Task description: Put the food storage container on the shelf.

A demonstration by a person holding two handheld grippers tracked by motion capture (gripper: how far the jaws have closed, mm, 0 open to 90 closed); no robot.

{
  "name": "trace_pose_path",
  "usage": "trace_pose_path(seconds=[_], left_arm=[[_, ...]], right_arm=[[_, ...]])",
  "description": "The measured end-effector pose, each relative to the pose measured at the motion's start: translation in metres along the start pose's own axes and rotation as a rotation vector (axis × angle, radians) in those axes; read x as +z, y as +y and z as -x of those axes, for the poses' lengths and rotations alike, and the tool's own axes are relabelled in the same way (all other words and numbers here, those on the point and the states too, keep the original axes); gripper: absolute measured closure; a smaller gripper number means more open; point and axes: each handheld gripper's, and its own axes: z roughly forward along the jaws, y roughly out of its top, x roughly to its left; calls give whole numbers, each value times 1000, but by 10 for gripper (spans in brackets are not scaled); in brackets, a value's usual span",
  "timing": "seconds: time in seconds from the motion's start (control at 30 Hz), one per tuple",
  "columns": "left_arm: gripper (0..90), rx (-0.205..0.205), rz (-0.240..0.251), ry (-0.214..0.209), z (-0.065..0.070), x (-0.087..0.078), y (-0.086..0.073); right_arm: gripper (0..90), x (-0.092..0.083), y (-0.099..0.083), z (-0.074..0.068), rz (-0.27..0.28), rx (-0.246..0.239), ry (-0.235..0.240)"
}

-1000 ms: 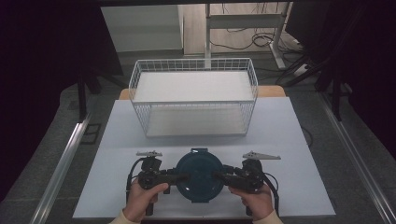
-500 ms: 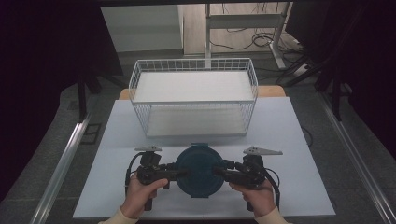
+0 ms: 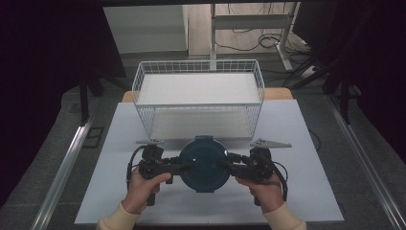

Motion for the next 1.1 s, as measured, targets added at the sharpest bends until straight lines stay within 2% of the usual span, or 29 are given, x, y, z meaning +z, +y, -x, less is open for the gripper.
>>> trace_pose_path(seconds=[0.3,0.63,1.1], left_arm=[[345,20,20,7,9,-6,22],[345,75,52,19,24,-18,48],[345,81,65,15,27,-25,82]], right_arm=[[406,-6,23,-1,15,-24,-1],[406,-17,50,-9,56,-68,2],[406,-20,87,-9,59,-89,-3]])
